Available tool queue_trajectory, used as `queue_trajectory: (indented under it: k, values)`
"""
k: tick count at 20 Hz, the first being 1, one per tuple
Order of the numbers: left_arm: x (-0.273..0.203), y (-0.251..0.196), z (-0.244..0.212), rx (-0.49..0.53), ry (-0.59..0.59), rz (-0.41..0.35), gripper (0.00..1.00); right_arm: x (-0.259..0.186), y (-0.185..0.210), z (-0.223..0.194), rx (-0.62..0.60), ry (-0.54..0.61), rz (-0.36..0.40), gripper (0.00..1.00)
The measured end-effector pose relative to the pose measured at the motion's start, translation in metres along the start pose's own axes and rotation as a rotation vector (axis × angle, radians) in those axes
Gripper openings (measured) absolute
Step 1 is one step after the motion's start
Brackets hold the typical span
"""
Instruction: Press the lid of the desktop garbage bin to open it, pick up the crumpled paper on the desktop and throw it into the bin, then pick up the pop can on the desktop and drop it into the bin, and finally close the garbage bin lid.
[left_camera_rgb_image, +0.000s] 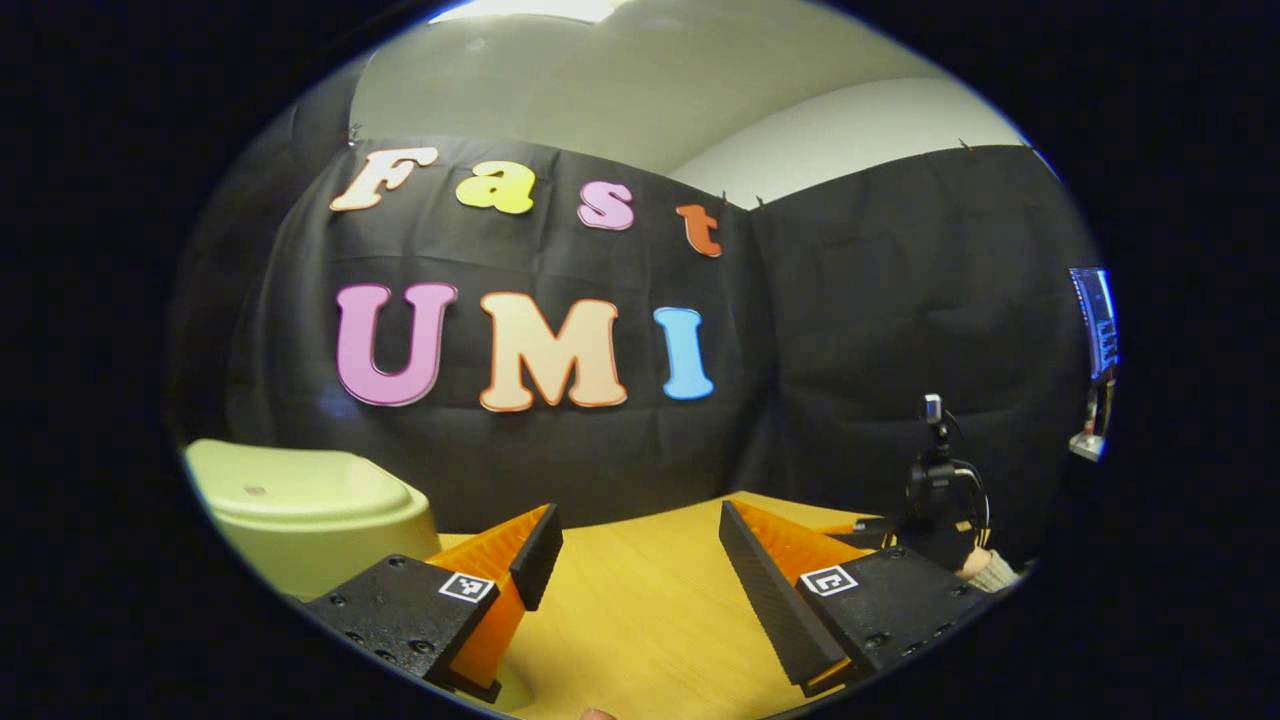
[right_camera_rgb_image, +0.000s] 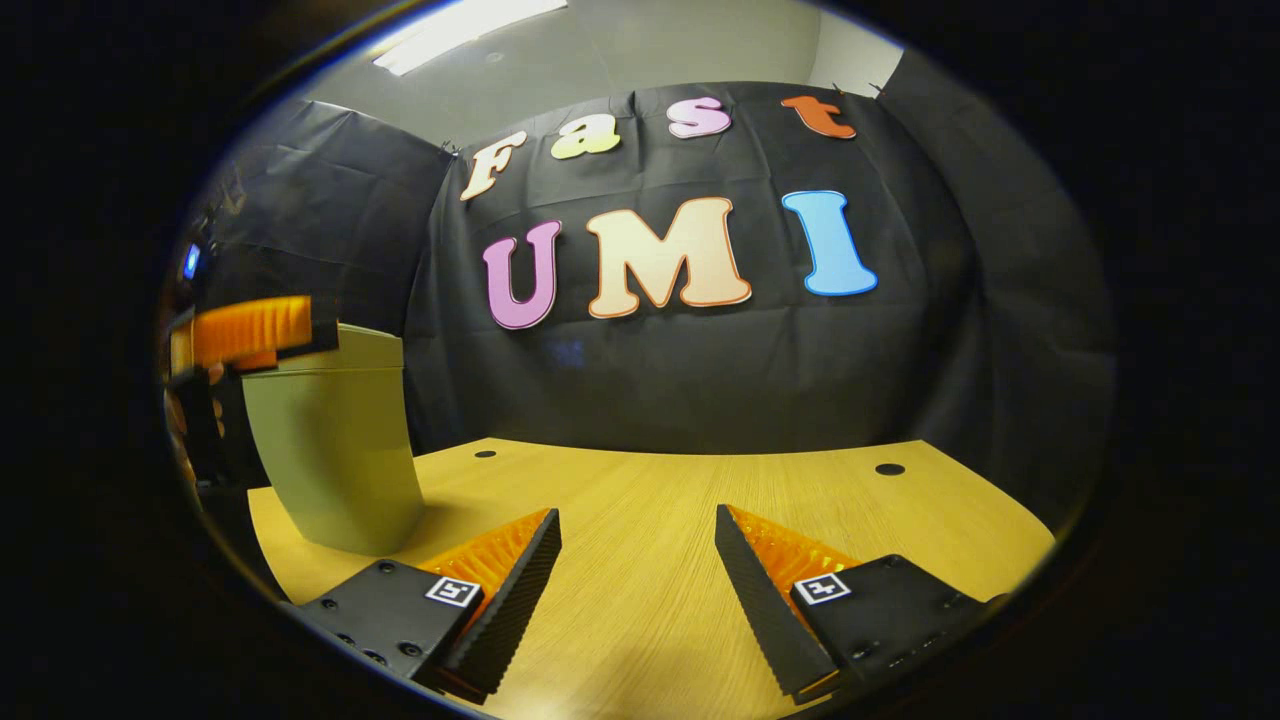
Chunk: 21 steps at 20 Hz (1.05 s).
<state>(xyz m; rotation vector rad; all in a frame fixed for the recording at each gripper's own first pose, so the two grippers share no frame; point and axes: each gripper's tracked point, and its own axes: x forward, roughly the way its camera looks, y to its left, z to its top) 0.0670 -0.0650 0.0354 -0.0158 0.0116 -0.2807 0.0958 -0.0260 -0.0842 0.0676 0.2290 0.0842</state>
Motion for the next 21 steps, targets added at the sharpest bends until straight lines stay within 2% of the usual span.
queue_trajectory:
  k: [4, 10, 15, 21]
  values:
    - [0.003, -0.001, -0.037, -0.065, 0.017, -0.044, 0.95, 0.003, 0.001, -0.006, -0.015, 0.009, -0.008, 0.98]
    - [0.012, 0.029, -0.074, -0.048, 0.039, -0.022, 0.95, 0.005, -0.002, -0.005, -0.045, -0.003, -0.041, 0.98]
    - [0.015, 0.029, -0.104, -0.119, 0.099, -0.047, 0.95, 0.009, 0.001, -0.013, -0.071, 0.010, -0.049, 0.98]
    - [0.014, 0.032, -0.105, -0.122, 0.114, -0.039, 0.95, 0.012, 0.012, -0.023, -0.096, 0.031, -0.031, 0.98]
